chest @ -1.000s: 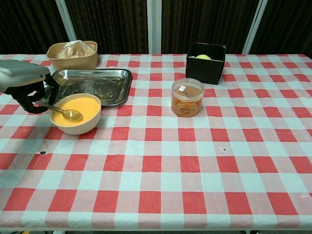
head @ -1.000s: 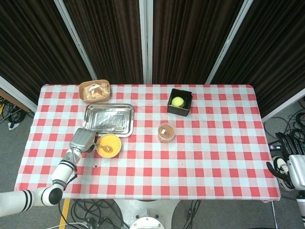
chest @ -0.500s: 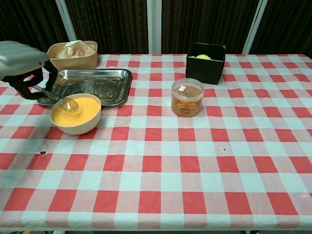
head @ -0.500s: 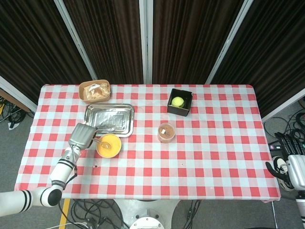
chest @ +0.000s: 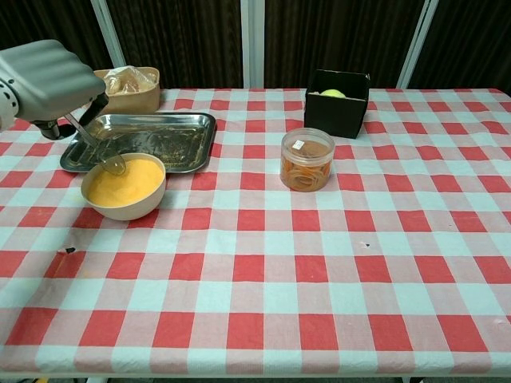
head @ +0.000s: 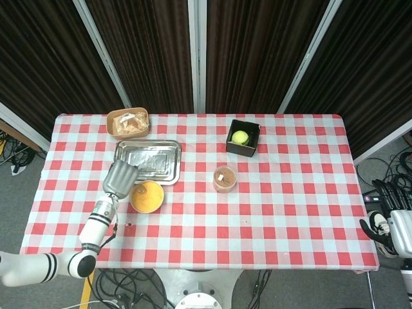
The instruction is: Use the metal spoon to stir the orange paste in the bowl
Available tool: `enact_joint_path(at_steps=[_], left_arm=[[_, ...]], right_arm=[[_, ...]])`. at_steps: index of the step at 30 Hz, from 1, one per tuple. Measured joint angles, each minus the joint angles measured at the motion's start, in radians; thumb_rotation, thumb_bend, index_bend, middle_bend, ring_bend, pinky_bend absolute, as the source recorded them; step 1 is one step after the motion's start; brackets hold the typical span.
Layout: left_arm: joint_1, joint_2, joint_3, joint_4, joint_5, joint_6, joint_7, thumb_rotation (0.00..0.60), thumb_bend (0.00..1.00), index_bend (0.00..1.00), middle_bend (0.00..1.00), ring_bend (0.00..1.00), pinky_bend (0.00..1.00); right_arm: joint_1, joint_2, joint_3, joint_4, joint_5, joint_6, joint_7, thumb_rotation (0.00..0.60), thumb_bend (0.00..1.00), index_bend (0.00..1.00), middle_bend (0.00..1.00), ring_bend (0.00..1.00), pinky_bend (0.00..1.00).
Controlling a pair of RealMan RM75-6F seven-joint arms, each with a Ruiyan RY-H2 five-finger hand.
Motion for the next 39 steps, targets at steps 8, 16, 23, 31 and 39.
enact_joint_path(at_steps=[8,16,23,31,39], left_arm=[[-0.027,-0.058,0.006,0.004,-0.058,0.066,0.167,0.600,0.46,0.65,0.95,0.94,0.99],[-0.033,-0.134,0.038,0.040,-0.056,0.114,0.260,0.600,0.47,0.65,0.95,0.94,0.99],[-0.024,-0.182,0.046,0.047,-0.053,0.137,0.291,0.600,0.47,0.65,0.95,0.94,0.99],[-0.019,-0.164,0.019,0.002,-0.102,0.073,0.225,0.600,0.47,0.66,0.95,0.94,0.99],[-0.014,-0.048,-0.052,-0.084,-0.196,-0.028,0.046,0.600,0.47,0.66,0.95,0.94,0.99]], right_arm=[[0.003,-0.001,0.001,0.001,0.000,-0.005,0.002,0.600,0.24,0.00,0.07,0.00,0.00],[0.004,-0.003,0.000,0.006,0.000,-0.007,0.006,0.600,0.24,0.00,0.07,0.00,0.00],[0.004,-0.006,0.000,0.012,0.001,-0.008,0.014,0.600,0.24,0.00,0.07,0.00,0.00],[0.000,-0.006,-0.001,0.015,-0.002,-0.001,0.017,0.600,0.24,0.00,0.07,0.00,0.00],[-0.003,-0.004,-0.003,0.010,-0.008,0.006,0.012,0.600,0.24,0.00,0.07,0.00,0.00]])
